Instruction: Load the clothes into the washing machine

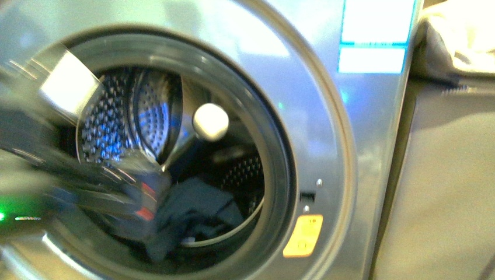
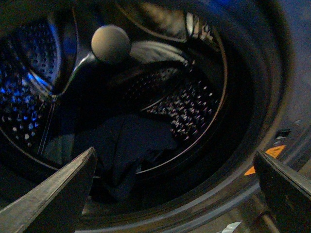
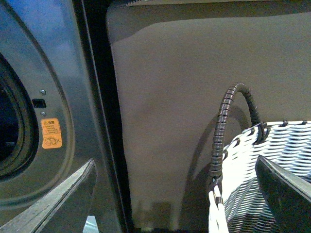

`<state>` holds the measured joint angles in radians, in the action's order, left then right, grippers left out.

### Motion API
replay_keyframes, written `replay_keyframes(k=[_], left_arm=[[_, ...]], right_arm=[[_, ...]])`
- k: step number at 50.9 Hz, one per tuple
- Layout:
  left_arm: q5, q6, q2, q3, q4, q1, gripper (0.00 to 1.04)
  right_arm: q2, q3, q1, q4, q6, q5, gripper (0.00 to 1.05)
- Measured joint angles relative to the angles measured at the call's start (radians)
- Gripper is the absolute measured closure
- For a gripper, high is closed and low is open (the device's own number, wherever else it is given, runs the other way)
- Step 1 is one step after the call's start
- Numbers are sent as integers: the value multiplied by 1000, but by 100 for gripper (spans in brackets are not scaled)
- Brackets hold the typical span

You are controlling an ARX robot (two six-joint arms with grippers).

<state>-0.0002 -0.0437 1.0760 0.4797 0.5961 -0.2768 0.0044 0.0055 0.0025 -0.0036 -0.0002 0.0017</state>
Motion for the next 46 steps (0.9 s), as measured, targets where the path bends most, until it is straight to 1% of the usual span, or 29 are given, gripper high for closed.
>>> replay_keyframes(k=[3,4,5,6,7,9,10,13,15,16,19,20,25,29,39,42,44,46], left_arm=[[-1,-10,-94,-19,-47,-20,7],[-22,-11,-117,-25,-54,-29,7],[-82,-1,-143,-28,-82,-44,10],[-113,0,-156,-29,-100,-51,12],[-171,7,-184,-34,-132,-60,16],[-253,18,-242,-58,-183,-66,23],[-290,22,-277,-85,-196,-60,28],[-292,27,-332,-134,-199,-32,39],[-276,31,-367,-167,-199,-8,48],[-272,31,-373,-173,-199,-3,50],[-247,35,-406,-207,-198,26,60],[-241,36,-410,-213,-198,30,62],[-183,41,-476,-282,-199,82,87],[-159,42,-511,-311,-203,110,101],[-111,45,-592,-366,-230,161,101],[-17,45,-629,-385,-249,227,101],[-4,45,-652,-395,-261,257,101],[-7,45,-678,-402,-269,270,101]], right_arm=[[0,0,0,0,0,0,8],[0,0,0,0,0,0,8],[0,0,0,0,0,0,8],[0,0,0,0,0,0,8],[0,0,0,0,0,0,8],[0,0,0,0,0,0,8],[0,0,0,0,0,0,8],[0,0,0,0,0,0,8],[0,0,0,0,0,0,8],[0,0,0,0,0,0,8],[0,0,0,0,0,0,8],[0,0,0,0,0,0,8],[0,0,0,0,0,0,8],[0,0,0,0,0,0,8],[0,0,0,0,0,0,8],[0,0,0,0,0,0,8],[0,0,0,0,0,0,8],[0,0,0,0,0,0,8]])
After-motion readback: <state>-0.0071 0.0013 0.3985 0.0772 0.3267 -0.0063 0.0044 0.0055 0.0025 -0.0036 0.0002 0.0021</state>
